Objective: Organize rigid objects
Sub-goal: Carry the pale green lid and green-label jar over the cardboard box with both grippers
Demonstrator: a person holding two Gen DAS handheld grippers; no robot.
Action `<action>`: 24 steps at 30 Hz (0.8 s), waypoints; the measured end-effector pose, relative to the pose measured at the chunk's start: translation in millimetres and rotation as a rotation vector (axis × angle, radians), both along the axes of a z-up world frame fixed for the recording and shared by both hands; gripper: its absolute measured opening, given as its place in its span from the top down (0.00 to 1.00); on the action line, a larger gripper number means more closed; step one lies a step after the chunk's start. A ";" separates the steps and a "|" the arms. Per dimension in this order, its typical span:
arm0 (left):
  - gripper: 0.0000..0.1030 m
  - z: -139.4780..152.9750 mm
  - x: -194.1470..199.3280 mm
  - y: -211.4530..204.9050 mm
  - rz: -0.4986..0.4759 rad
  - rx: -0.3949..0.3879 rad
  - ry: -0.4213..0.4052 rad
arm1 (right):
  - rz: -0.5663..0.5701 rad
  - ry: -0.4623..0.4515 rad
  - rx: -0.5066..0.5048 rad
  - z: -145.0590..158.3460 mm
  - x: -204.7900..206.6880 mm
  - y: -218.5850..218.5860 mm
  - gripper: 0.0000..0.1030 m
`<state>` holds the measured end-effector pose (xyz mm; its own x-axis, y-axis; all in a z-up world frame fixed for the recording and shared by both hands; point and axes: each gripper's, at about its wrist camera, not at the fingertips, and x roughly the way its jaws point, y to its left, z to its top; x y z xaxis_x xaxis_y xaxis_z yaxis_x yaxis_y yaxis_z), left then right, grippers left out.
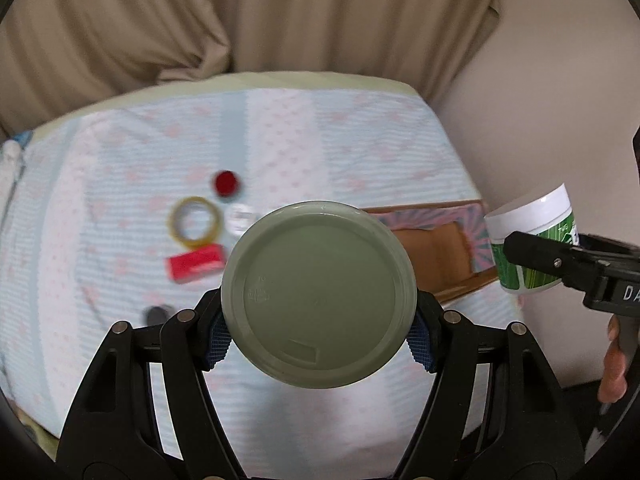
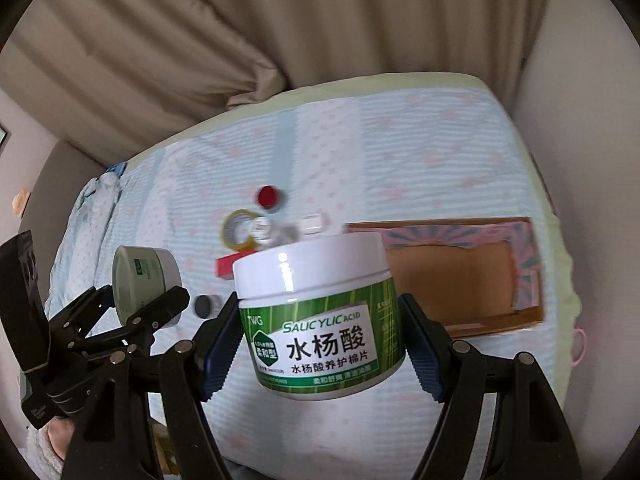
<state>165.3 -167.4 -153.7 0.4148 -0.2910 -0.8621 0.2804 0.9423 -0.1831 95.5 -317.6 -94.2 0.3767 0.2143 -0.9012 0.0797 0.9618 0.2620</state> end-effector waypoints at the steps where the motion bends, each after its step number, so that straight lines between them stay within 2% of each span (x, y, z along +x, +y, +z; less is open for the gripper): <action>1: 0.35 -3.2 0.3 -15.1 -0.004 -0.005 0.011 | -0.007 0.006 0.000 -3.9 -2.3 -18.7 0.31; 6: 0.35 -28.6 6.5 -85.2 -0.054 0.025 0.056 | -0.036 0.041 -0.020 -22.6 -3.9 -80.6 0.31; 11: 0.35 -70.4 19.4 -137.2 -0.086 0.053 0.125 | -0.082 0.113 -0.007 -59.7 2.9 -134.0 0.31; 16: 0.35 -124.7 38.8 -170.4 -0.107 0.104 0.191 | -0.105 0.200 0.004 -111.9 19.3 -170.0 0.31; 20: 0.35 -174.0 57.5 -184.3 -0.105 0.147 0.258 | -0.116 0.268 0.024 -157.8 35.3 -185.5 0.31; 24: 0.35 -211.5 71.9 -192.6 -0.099 0.185 0.319 | -0.137 0.313 0.033 -192.8 45.9 -192.6 0.32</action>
<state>237.2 -360.0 -365.2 0.0951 -0.1438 -0.9850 0.3279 0.9388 -0.1054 141.4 -510.2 -287.0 0.1100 0.2118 -0.9711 0.2888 0.9281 0.2352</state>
